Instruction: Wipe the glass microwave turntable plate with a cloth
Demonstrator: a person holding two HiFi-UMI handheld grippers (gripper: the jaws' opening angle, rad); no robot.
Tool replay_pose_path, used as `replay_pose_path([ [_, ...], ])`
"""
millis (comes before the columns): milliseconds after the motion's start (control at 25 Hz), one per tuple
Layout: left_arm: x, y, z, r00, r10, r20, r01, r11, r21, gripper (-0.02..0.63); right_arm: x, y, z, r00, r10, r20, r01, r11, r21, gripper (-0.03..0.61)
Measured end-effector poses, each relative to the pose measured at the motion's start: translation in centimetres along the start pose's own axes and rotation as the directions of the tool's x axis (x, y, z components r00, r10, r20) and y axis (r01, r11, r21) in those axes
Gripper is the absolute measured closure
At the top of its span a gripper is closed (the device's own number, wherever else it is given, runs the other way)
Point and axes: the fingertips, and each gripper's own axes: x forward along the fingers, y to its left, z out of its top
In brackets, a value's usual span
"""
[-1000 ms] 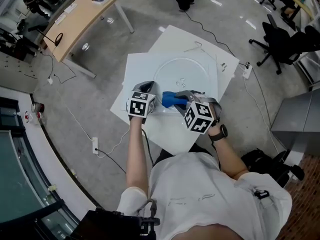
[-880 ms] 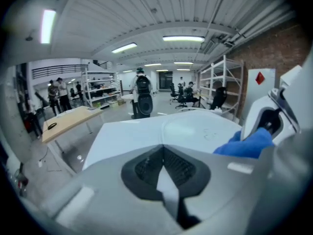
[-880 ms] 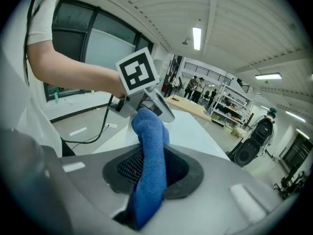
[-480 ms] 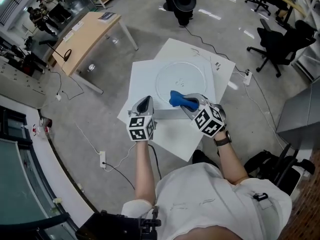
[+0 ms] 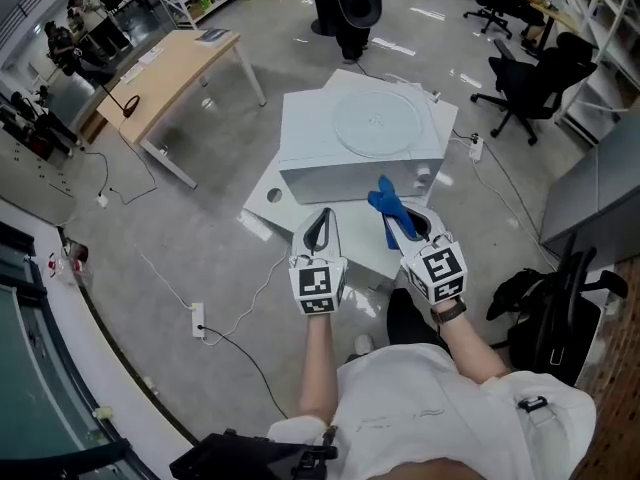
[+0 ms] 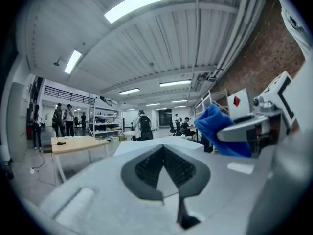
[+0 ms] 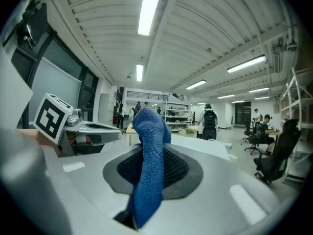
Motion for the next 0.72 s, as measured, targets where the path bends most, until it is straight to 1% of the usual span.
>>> replay_pose_path([
  [120,-2.7,-2.1,0.4,0.998,-0.057,0.007,0.057,0.998,0.004,0.612,-2.7,2.6,-1.6,0.999,-0.031,-0.043,0.032,0.999,0.039,0.5],
  [200,-3.9,-3.0,1.2,0.997,-0.07,0.03,0.07,0.998,0.008,0.612,-4.2,3.7,-1.0,0.999,-0.042,-0.03,0.043,0.999,0.031,0.5],
  [320,-4.7,-3.3,3.1,0.995,-0.056,0.087,0.055,0.998,0.009,0.612,-5.9,4.3,1.8,0.997,-0.06,0.04,0.061,0.998,-0.024,0.503],
  [440,-5.6,-3.7,5.2,0.99,-0.046,0.136,0.042,0.999,0.034,0.612,-6.7,4.2,4.1,0.993,-0.068,0.098,0.074,0.995,-0.066,0.506],
  [560,-6.3,-3.4,6.9,0.985,-0.015,0.173,0.005,0.998,0.055,0.612,-6.7,4.0,5.6,0.99,-0.049,0.131,0.061,0.994,-0.087,0.506],
  [720,-7.0,-3.3,9.0,0.977,0.027,0.21,-0.039,0.998,0.052,0.612,-8.1,4.5,7.5,0.986,-0.024,0.163,0.042,0.993,-0.109,0.506],
])
